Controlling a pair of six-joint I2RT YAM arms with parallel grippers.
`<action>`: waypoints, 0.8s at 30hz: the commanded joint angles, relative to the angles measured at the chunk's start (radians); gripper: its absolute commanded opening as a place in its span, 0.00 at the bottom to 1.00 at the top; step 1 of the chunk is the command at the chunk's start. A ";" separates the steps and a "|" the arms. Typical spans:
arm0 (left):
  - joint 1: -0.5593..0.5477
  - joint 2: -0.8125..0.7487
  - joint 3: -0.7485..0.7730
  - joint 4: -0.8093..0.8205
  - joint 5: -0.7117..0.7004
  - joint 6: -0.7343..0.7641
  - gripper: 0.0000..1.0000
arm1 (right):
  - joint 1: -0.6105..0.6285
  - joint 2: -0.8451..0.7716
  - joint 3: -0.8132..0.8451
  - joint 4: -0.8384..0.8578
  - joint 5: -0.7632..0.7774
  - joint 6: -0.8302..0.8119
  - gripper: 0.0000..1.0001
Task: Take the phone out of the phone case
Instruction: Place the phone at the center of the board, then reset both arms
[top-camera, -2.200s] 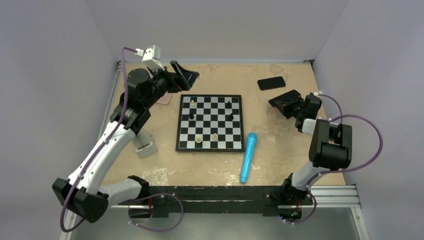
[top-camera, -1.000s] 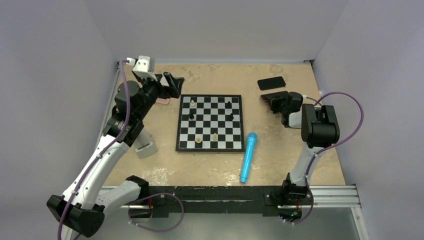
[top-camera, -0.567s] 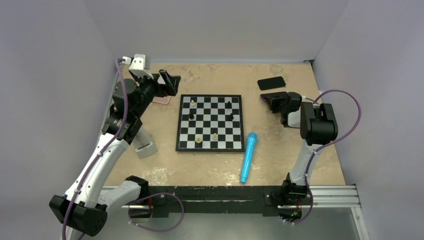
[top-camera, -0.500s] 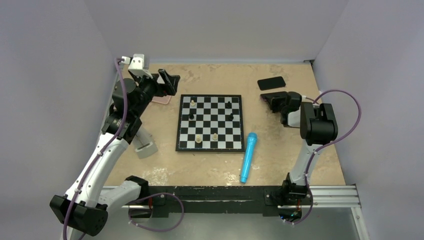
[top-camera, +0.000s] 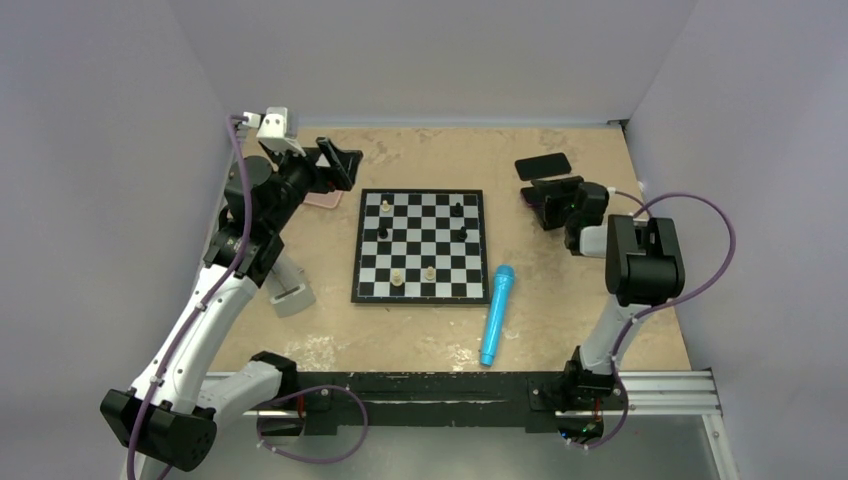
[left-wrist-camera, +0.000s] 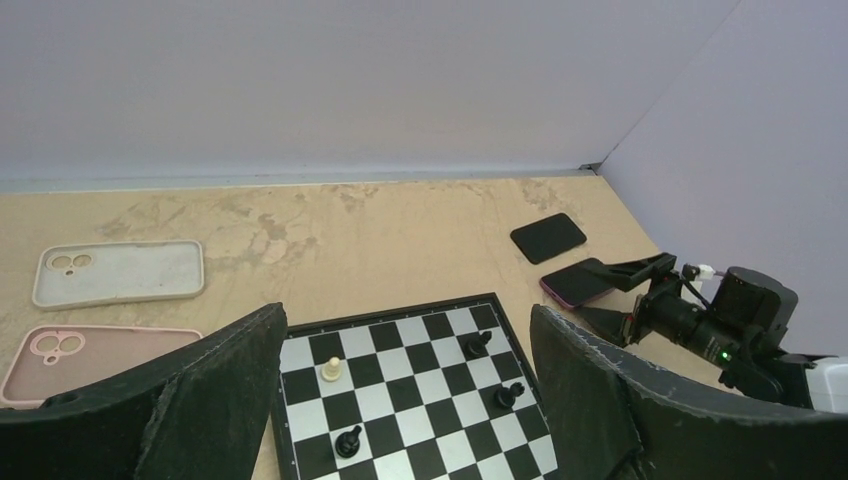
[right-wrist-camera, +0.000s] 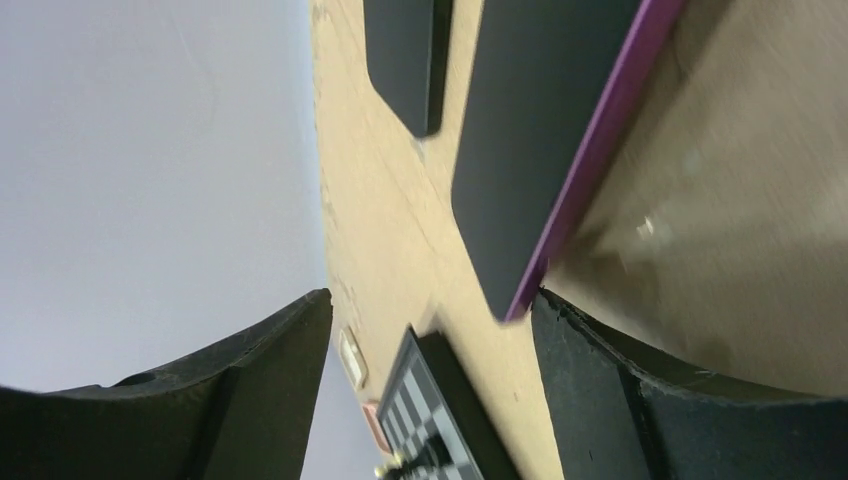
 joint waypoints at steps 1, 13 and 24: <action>0.009 0.002 -0.003 0.051 0.024 -0.018 0.94 | 0.002 -0.147 -0.113 0.003 -0.055 -0.053 0.77; 0.019 0.000 0.003 0.042 0.015 -0.008 0.94 | 0.016 -0.562 -0.168 -0.370 -0.061 -0.613 0.78; 0.004 -0.045 0.002 0.033 -0.015 0.014 0.94 | 0.057 -1.216 -0.205 -0.609 -0.014 -0.986 0.85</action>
